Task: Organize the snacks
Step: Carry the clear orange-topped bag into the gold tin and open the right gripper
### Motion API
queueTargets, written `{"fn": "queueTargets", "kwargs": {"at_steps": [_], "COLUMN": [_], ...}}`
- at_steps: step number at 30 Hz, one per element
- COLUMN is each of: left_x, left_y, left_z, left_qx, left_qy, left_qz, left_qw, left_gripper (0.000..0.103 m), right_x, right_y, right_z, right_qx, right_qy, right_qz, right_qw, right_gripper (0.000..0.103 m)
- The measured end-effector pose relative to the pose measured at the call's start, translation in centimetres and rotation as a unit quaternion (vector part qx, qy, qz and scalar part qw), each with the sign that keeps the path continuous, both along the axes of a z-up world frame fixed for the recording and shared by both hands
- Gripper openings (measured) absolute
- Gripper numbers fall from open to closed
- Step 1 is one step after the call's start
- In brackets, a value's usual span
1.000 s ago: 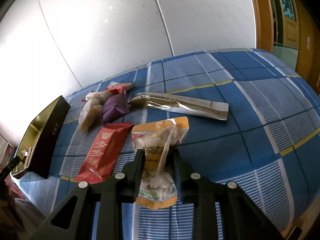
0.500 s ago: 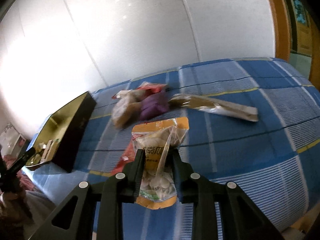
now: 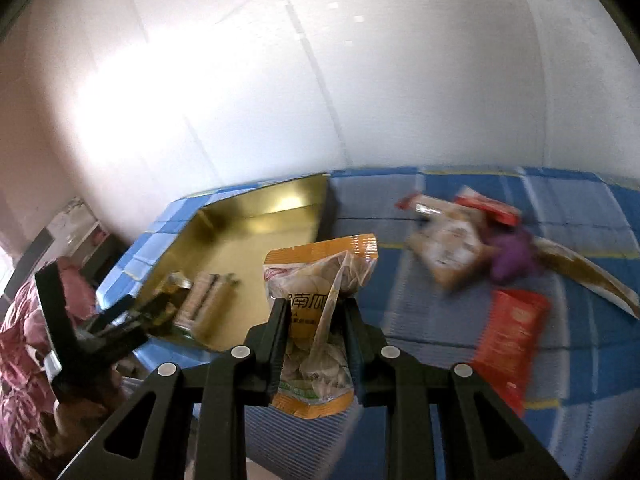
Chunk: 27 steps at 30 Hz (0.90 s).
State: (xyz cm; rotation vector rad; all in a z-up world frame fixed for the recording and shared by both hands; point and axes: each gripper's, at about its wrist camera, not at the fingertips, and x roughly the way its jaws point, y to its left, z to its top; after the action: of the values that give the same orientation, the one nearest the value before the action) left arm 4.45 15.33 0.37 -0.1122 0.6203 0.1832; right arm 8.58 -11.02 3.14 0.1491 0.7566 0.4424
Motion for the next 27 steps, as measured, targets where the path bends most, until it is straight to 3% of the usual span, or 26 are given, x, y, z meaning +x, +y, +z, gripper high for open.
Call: {"fn": "queueTargets", "kwargs": {"at_steps": [14,27], "left_x": [-0.2,-0.2], "left_y": [1.6,2.2], "left_z": [-0.3,-0.4], "left_qx": [-0.048,-0.064], "left_qy": [0.005,0.008], "left_qz": [0.011,0.02], "left_qw": [0.9988,0.9977], "left_gripper": [0.09,0.09], "right_x": [3.7,5.0], "right_y": [9.6,12.8], "right_z": [-3.0,-5.8], "right_qx": [-0.049,-0.074], "right_qy": [0.053,0.079], "right_qz": [0.049,0.071], "right_qw": [0.996,0.992], "right_gripper": [0.027,0.032]}}
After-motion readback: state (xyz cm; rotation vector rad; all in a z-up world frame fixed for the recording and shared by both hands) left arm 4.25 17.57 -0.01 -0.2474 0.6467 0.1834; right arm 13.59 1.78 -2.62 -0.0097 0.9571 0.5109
